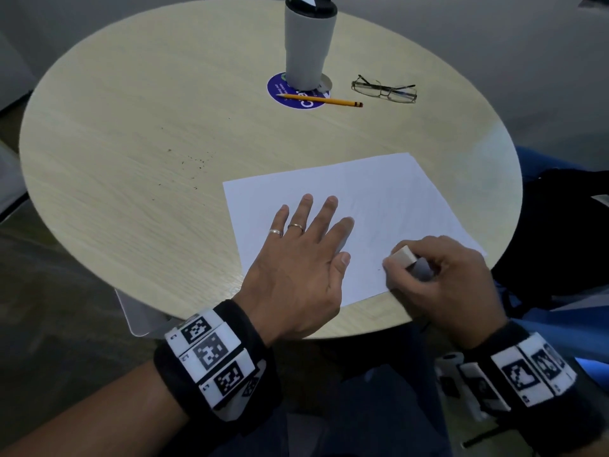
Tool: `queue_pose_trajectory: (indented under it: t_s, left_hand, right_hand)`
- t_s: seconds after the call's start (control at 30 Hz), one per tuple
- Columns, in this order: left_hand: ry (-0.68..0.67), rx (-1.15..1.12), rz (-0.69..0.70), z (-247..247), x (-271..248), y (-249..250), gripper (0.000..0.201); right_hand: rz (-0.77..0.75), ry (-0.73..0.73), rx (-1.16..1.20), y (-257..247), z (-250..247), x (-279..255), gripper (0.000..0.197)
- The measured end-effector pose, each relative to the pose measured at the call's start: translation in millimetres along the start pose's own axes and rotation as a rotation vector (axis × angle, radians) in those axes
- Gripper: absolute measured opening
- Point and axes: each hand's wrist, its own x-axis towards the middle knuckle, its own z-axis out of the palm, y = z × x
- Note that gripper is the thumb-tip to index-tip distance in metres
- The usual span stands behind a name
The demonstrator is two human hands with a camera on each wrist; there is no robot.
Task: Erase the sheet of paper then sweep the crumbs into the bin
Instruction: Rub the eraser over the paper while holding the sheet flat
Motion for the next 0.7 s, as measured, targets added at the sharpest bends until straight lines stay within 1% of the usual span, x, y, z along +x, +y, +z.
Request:
queue_pose_trajectory:
  t_s: [0.07,0.1,0.17,0.27,0.3,0.4,0.43,0.53,0.6,0.7]
  left_hand:
    - [-0.007,0.001,-0.002,0,0,1,0.058]
    - [-0.006,0.000,-0.005,0,0,1,0.058]
    - [-0.004,-0.002,-0.004,-1,-1,1,0.058]
    - [0.005,-0.010,0.000,0,0,1,0.058]
    - [0.004,-0.011,0.002,0,0,0,0.058]
    - [-0.002,-0.002,0.002,0,-1,0,0.058]
    - [0.002,-0.007,0.000,0,-1,0,0.058]
    - [0.005,-0.023,0.007,-1,0,0,0.057]
    - [-0.001,-0.018,0.009,-1,0,0,0.056]
    - [-0.007,-0.047,0.012,-3,-1,1,0.055]
  right_hand:
    - [0.076,0.043,-0.031,14,-9,8,0.021]
    - [0.084,0.069,-0.077,16,-12,11,0.021]
    - [0.051,0.087,-0.104,9,-11,10,0.019]
    - [-0.067,-0.009,-0.054,-14,3,-6,0.016]
    - [-0.071,-0.021,-0.064,-12,4,-8,0.016]
    - [0.030,0.027,-0.081,6,-4,1,0.020]
    - [0.047,0.049,-0.036,12,-7,6,0.019]
    - [0.125,0.139,0.260,29,-11,22,0.012]
    - [0.183,0.193,0.309,40,-9,31,0.009]
    - [0.205,0.164,0.316,52,-6,35,0.011]
